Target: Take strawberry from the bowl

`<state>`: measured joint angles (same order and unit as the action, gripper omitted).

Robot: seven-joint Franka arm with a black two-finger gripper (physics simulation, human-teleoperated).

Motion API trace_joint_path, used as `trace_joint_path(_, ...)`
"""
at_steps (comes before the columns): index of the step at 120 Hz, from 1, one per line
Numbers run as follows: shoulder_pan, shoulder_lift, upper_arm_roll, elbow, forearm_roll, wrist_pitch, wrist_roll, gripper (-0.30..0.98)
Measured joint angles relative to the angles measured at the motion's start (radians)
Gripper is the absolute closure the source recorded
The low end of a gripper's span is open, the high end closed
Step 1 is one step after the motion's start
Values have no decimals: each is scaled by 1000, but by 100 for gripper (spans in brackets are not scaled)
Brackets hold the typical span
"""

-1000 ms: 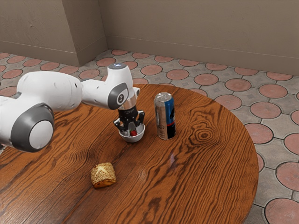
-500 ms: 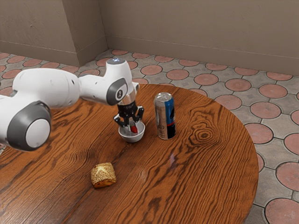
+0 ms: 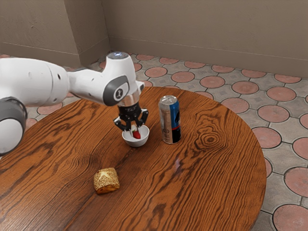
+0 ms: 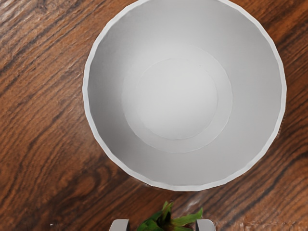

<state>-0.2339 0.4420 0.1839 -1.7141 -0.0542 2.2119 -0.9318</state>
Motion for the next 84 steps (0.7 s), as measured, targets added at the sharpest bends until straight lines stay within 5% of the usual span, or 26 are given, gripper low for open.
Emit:
trace_joint_path(51, -229, 35, 12, -39, -26, 30, -12, 67)
trace_joint_path(84, -254, 138, 2, 72, -30, 41, -16, 63)
